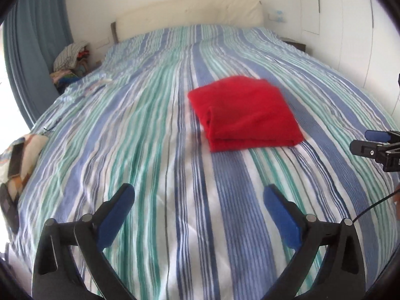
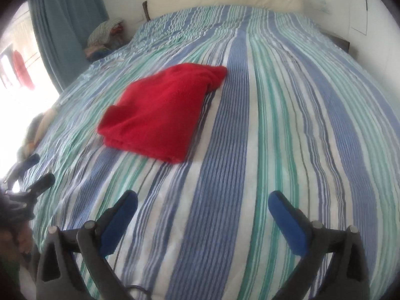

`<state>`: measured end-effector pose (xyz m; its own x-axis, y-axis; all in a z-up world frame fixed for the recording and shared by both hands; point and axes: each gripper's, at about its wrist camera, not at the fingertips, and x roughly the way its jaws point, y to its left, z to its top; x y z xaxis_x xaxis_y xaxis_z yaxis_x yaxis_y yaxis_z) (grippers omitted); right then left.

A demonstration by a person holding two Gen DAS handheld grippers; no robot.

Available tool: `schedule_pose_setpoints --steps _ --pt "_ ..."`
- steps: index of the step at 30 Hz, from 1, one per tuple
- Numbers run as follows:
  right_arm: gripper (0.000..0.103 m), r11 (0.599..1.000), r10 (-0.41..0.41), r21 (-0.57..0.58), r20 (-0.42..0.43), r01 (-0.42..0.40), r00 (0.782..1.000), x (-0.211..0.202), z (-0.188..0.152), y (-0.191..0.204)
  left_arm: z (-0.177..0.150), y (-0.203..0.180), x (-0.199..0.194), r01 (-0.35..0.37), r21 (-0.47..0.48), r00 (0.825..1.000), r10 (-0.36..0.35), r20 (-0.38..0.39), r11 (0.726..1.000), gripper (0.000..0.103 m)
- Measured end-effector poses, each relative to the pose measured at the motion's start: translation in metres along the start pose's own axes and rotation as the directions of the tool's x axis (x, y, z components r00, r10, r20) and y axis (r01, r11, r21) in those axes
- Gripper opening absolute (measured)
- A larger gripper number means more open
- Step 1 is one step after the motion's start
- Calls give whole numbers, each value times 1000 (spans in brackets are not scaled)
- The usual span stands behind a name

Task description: Fold small clothes

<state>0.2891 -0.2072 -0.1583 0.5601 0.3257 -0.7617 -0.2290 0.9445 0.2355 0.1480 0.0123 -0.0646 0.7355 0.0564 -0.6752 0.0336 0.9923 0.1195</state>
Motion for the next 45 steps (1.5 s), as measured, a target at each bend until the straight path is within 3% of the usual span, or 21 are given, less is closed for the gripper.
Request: schedule_pose_setpoints --steps 3,6,12,18,22,26,30,45 --pt "103 999 -33 -17 53 34 998 -37 -11 17 -7 -4 -27 -37 -46 999 38 25 998 103" --pt "103 996 -70 -45 99 75 993 -69 -21 35 -13 -6 -49 -26 -78 998 30 54 997 103" --pt "103 992 -104 -57 97 110 990 -98 -38 58 -19 -15 -77 -72 -79 995 77 59 994 103" --pt "103 997 -73 -27 169 79 983 -128 -51 70 -26 -13 -89 -104 -89 993 109 53 991 103" --pt "103 999 -47 16 246 45 968 -153 -56 76 -27 -8 -96 -69 -98 995 75 63 993 103" --pt "103 999 -36 -12 202 39 979 -157 -56 90 -26 -4 -99 -65 -117 997 70 44 991 103" --pt "103 991 -105 -62 191 118 976 -158 -57 105 -26 -2 -101 -72 -135 997 77 27 988 103" --pt "103 980 -168 -82 148 182 975 -163 -53 119 -20 -6 -116 -48 -120 998 51 22 992 103"
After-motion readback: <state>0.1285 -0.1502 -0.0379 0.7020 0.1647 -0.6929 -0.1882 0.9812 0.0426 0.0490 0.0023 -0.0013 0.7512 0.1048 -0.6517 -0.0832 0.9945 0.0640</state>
